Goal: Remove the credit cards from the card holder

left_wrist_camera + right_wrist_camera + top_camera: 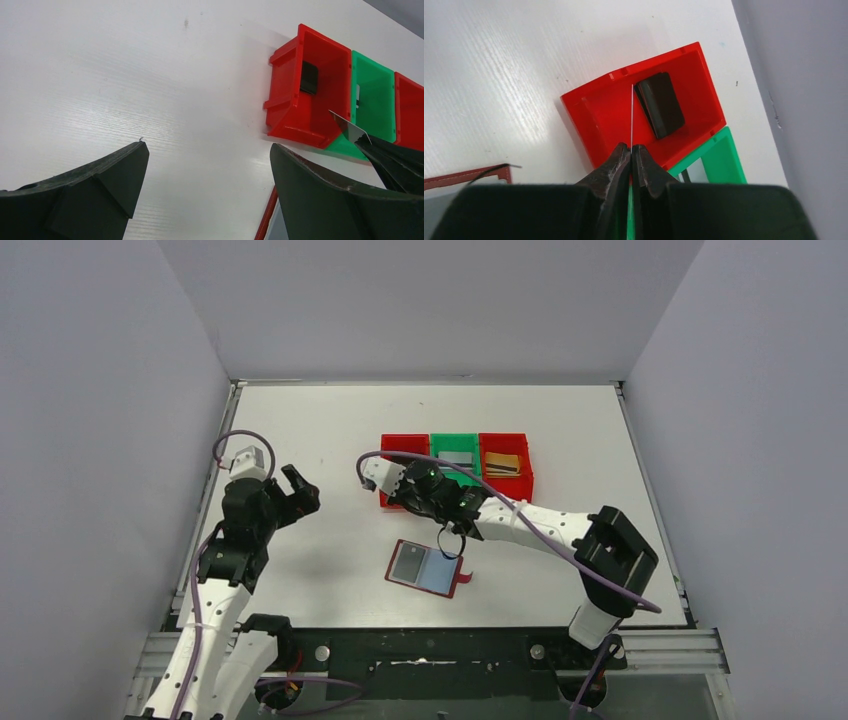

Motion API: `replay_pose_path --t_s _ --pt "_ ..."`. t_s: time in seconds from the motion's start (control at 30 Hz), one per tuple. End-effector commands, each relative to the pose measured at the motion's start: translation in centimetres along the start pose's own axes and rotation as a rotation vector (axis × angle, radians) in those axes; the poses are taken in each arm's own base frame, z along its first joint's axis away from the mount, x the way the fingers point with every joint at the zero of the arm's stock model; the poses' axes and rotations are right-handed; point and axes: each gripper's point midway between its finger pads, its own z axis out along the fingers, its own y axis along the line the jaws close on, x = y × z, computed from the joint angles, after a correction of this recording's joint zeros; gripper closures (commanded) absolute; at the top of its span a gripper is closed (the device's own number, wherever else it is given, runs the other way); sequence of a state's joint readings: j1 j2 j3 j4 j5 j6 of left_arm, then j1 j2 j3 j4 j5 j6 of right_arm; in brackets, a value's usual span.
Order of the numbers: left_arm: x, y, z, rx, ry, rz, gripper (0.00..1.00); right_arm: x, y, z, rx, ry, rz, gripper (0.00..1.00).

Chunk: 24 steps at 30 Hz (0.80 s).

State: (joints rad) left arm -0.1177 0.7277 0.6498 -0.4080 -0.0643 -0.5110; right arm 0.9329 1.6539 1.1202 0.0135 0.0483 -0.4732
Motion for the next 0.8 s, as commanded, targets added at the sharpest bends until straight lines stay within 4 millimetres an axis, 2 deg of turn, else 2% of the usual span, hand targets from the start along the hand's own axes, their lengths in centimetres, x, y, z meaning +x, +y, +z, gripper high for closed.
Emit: replay_pose_path --t_s 0.0,0.37,0.53,0.7,0.77 --pt "-2.1 -0.1 -0.6 -0.005 -0.086 -0.005 0.05 -1.2 -2.5 0.7 0.068 0.023 -0.13 1.0" --pt "-2.3 -0.3 -1.0 0.013 -0.097 -0.007 0.05 -0.4 -4.6 4.7 0.045 0.027 -0.286 1.0" --pt "-2.4 -0.5 -1.1 0.02 -0.098 -0.008 0.05 0.2 -6.1 6.4 0.072 0.036 -0.272 1.0" --pt "-2.5 -0.5 -1.2 0.02 -0.104 -0.007 0.05 0.0 -6.1 7.9 0.067 0.029 -0.306 1.0" --pt "-2.5 -0.4 -1.2 0.019 -0.106 -0.008 0.05 0.5 -6.4 8.5 0.084 0.052 -0.323 1.0"
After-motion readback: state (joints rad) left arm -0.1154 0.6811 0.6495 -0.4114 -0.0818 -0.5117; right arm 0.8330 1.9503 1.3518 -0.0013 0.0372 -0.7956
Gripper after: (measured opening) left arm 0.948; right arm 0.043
